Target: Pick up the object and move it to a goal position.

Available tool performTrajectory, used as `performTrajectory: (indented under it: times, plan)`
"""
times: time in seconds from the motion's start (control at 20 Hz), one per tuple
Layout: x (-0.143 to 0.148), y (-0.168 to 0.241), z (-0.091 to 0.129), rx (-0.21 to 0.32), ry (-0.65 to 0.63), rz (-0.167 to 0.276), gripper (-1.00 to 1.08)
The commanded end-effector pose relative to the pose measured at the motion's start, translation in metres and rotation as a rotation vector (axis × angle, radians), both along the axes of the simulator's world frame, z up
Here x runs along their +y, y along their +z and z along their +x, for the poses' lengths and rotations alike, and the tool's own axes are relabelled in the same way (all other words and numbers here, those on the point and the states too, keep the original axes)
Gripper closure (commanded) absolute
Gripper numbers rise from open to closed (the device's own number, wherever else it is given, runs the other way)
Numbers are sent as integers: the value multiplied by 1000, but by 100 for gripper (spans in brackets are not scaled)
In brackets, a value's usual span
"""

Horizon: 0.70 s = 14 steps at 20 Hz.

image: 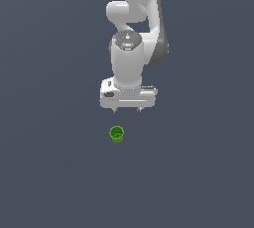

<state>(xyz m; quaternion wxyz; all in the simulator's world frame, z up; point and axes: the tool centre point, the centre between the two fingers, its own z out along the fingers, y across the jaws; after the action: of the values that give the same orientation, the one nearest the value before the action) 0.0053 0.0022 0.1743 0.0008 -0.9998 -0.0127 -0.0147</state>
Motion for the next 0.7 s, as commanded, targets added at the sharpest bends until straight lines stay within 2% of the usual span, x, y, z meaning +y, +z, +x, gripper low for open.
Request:
performTrajectory:
  times: [0.0,0.65]
  plan:
    - [0,0,0,0,0,0,-92]
    - [8,5,-4,7,10,-21,-92]
